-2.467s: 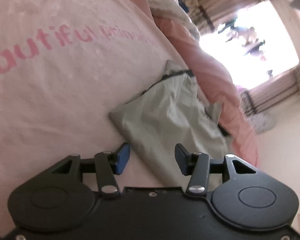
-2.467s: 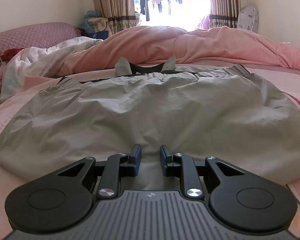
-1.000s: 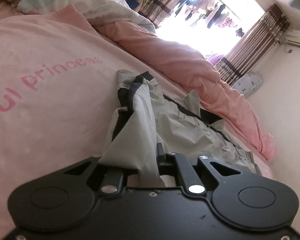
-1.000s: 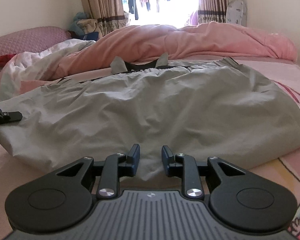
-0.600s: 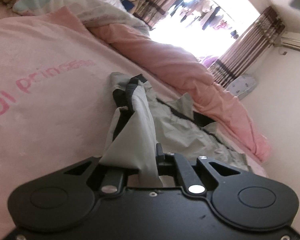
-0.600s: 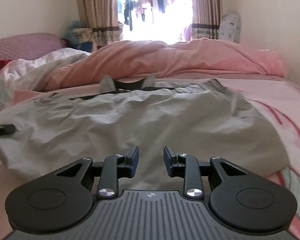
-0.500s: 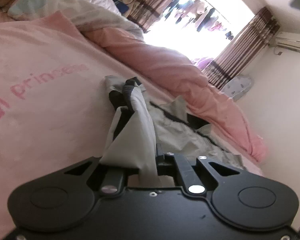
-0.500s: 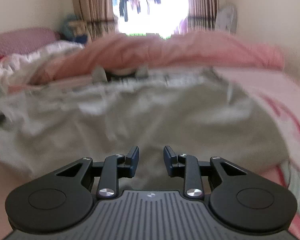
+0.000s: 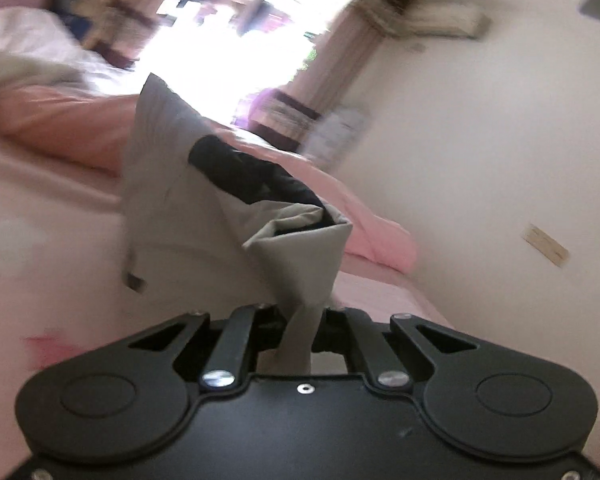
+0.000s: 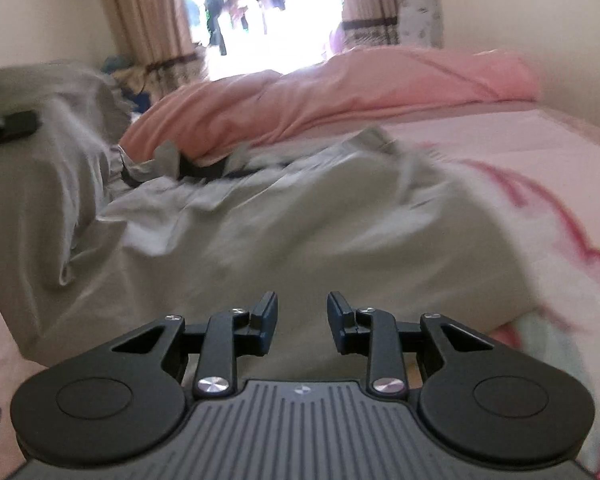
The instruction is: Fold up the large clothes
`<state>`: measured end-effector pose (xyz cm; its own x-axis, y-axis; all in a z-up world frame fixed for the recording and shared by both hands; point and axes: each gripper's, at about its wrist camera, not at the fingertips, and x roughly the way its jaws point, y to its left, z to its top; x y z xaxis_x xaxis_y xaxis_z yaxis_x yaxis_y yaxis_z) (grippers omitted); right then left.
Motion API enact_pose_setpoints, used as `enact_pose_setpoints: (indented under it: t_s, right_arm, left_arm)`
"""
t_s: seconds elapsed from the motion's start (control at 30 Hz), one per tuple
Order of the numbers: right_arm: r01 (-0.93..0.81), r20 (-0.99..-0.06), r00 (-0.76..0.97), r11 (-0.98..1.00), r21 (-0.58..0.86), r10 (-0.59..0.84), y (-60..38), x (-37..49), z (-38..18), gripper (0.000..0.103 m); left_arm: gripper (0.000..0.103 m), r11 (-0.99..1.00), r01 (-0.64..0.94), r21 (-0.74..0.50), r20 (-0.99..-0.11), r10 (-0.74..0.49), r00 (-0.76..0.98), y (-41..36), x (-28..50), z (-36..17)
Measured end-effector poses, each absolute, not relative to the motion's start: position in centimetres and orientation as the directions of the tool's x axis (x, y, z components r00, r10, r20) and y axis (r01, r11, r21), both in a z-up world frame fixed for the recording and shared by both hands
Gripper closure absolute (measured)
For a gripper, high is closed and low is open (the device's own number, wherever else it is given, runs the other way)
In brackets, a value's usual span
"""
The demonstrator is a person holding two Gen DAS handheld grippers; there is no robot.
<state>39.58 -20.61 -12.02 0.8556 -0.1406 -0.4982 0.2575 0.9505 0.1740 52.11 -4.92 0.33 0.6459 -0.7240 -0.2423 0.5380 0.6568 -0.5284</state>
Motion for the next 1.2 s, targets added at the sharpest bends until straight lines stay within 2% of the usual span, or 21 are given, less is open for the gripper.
enact_pose_setpoints:
  t_s: [0.13, 0.2, 0.27, 0.33, 0.37, 0.4, 0.43, 0.47, 0.5, 0.63, 0.77, 0.87, 0.97, 1.03, 1.2]
  right_arm:
    - [0.319, -0.497, 0.844, 0.933, 0.164, -0.201, -24.5, 38.2, -11.9, 0.068]
    - [0.359, -0.512, 0.827, 0.919, 0.161, -0.233, -26.5, 37.5, -12.6, 0.068]
    - [0.402, -0.536, 0.804, 0.9, 0.171, -0.257, -28.2, 36.8, -13.4, 0.068]
    - [0.419, -0.554, 0.793, 0.886, 0.196, -0.253, -29.6, 36.0, -14.0, 0.068]
    - [0.424, -0.561, 0.79, 0.881, 0.209, -0.247, -30.2, 35.5, -14.3, 0.068]
    - [0.425, -0.562, 0.79, 0.879, 0.215, -0.244, -30.5, 35.2, -14.3, 0.067]
    - [0.425, -0.559, 0.793, 0.878, 0.221, -0.243, -30.8, 34.9, -14.4, 0.066]
    - [0.426, -0.554, 0.796, 0.875, 0.228, -0.243, -31.0, 34.6, -14.3, 0.065]
    - [0.428, -0.547, 0.802, 0.87, 0.245, -0.24, -31.3, 34.3, -14.1, 0.063]
    - [0.391, -0.489, 0.854, 0.837, 0.383, -0.175, -32.6, 33.0, -13.3, 0.055]
    - [0.305, -0.417, 0.906, 0.8, 0.516, -0.076, -33.1, 32.2, -12.8, 0.047]
    - [0.231, -0.366, 0.93, 0.741, 0.631, 0.022, -33.3, 32.8, -13.2, 0.041]
    - [0.175, -0.327, 0.939, 0.67, 0.722, 0.106, -33.1, 34.3, -13.7, 0.036]
    - [0.187, -0.344, 0.931, 0.656, 0.731, 0.119, -32.7, 36.1, -13.9, 0.036]
    - [0.285, -0.418, 0.907, 0.657, 0.698, 0.051, -32.5, 39.0, -13.9, 0.036]
  left_arm:
    - [0.101, 0.555, 0.622, -0.552, -0.239, -0.82, 0.52, -13.0, 52.5, -1.0]
    - [0.1, 0.55, 0.623, -0.556, -0.3, -0.832, 0.466, -17.5, 53.1, -3.4]
    - [0.097, 0.598, 0.617, -0.511, -0.431, -0.8, 0.418, -22.3, 54.0, -7.2]
    - [0.082, 0.662, 0.618, -0.425, -0.562, -0.728, 0.393, -26.1, 54.4, -10.7]
    - [0.081, 0.68, 0.648, -0.343, -0.551, -0.704, 0.448, -27.0, 53.6, -11.6]
    - [0.07, 0.679, 0.684, -0.266, -0.53, -0.696, 0.484, -27.7, 52.6, -11.8]
    - [0.052, 0.669, 0.699, -0.251, -0.527, -0.701, 0.482, -28.0, 52.1, -11.7]
    - [0.044, 0.655, 0.706, -0.271, -0.528, -0.714, 0.46, -28.0, 52.0, -11.3]
    - [0.042, 0.651, 0.705, -0.282, -0.531, -0.718, 0.45, -28.0, 51.9, -10.9]
    - [0.042, 0.64, 0.729, -0.242, -0.509, -0.723, 0.467, -25.7, 49.6, -7.0]
    - [0.041, 0.751, 0.652, -0.107, -0.45, -0.621, 0.641, -19.2, 46.2, -3.5]
    - [0.041, 0.824, 0.559, -0.095, -0.456, -0.535, 0.711, -13.5, 45.4, -4.0]
    - [0.041, 0.866, 0.489, -0.102, -0.524, -0.465, 0.714, -10.7, 45.2, -6.2]
    - [0.041, 0.865, 0.484, -0.13, -0.557, -0.468, 0.686, -10.2, 44.7, -7.6]
    - [0.041, 0.868, 0.493, -0.067, -0.574, -0.437, 0.692, -13.0, 44.6, -9.5]
